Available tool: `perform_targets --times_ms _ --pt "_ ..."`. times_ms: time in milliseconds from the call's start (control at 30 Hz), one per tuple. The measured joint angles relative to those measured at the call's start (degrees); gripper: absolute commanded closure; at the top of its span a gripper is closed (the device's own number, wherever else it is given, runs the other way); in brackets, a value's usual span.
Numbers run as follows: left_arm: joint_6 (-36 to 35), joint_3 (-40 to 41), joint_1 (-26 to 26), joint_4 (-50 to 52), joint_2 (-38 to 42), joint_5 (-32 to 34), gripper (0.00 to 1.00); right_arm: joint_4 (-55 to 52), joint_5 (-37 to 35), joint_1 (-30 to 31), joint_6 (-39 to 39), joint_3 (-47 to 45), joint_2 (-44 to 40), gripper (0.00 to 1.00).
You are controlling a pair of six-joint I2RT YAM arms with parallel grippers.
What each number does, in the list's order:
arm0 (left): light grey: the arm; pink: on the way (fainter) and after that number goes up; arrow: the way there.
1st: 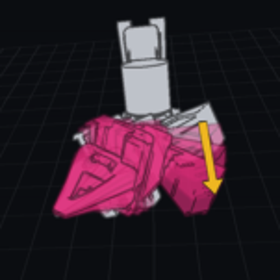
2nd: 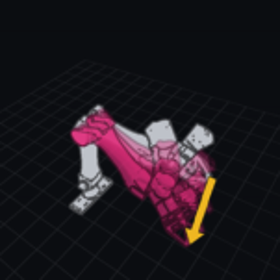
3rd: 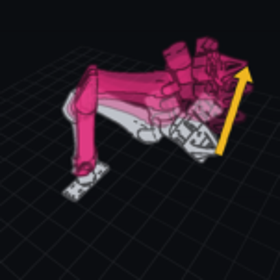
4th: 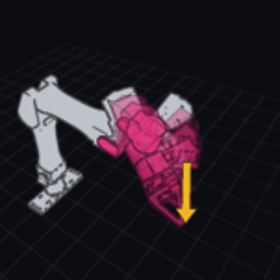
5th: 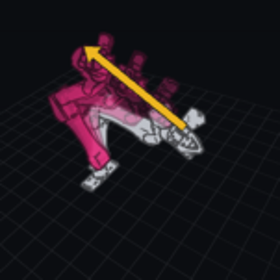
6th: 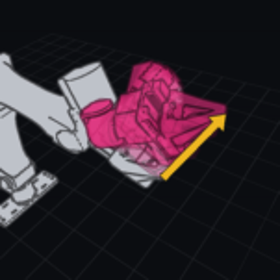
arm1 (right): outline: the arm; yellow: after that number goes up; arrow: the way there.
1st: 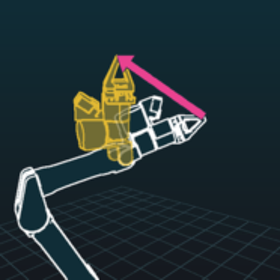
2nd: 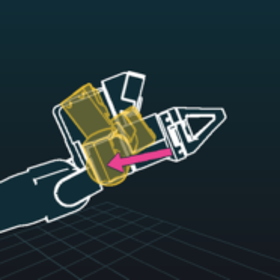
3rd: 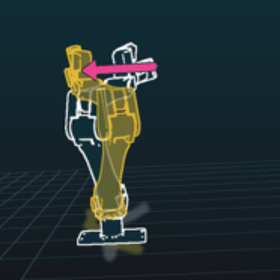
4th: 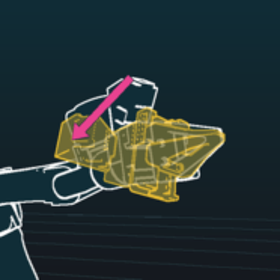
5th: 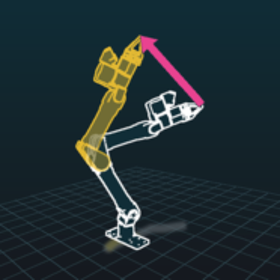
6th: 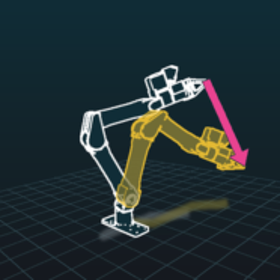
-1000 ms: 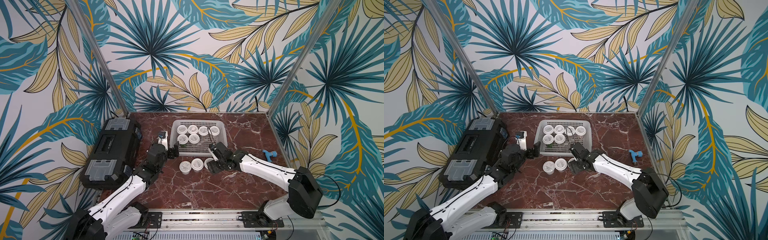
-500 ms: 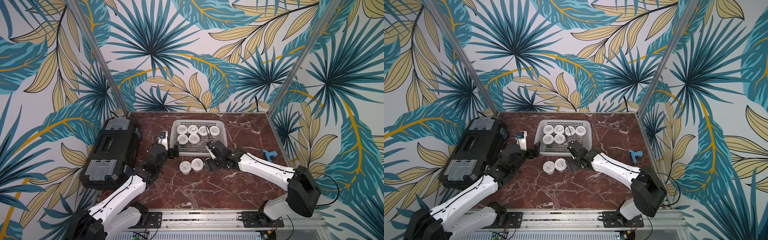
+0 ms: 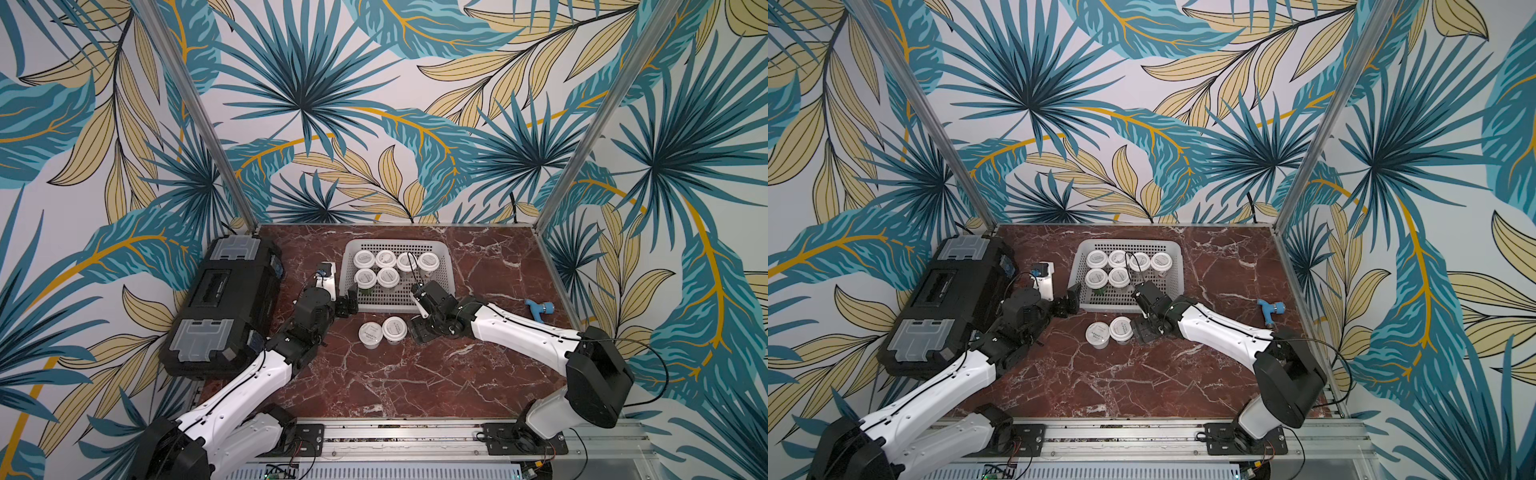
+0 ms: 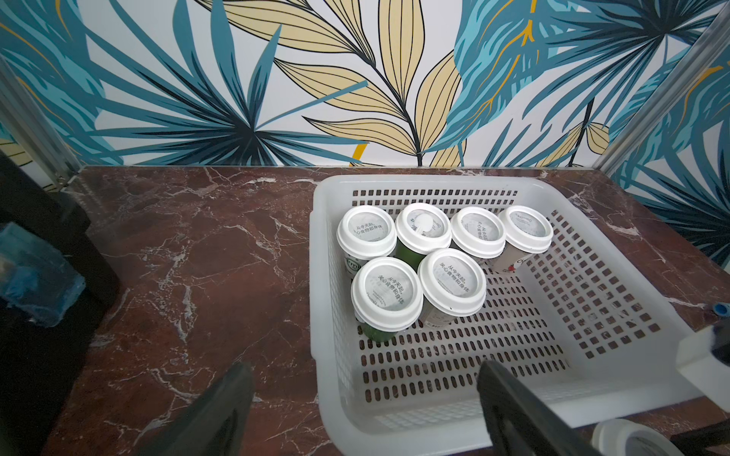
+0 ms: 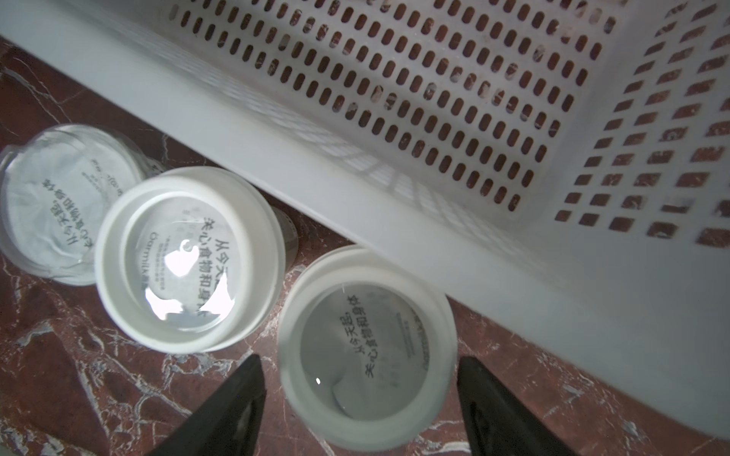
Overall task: Put the yogurt in the basket
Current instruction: Pick up the yogurt from the center of the board.
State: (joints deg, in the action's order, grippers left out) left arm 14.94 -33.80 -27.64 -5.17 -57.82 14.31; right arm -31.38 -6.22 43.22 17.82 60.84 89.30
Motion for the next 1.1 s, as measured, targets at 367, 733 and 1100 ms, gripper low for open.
perform_targets --times_ms 367,733,1100 --pt "0.00 0.00 0.00 -0.02 0.00 0.00 0.07 -0.26 0.00 0.02 0.00 0.52 0.92 0.26" --pt "0.00 0.00 0.00 -0.02 0.00 0.00 0.07 -1.25 -0.39 0.07 0.00 0.83 0.90 0.33" --pt "0.00 0.00 0.00 0.00 0.00 0.00 0.07 -4.94 -1.29 0.22 -0.02 1.33 -1.18 0.33"
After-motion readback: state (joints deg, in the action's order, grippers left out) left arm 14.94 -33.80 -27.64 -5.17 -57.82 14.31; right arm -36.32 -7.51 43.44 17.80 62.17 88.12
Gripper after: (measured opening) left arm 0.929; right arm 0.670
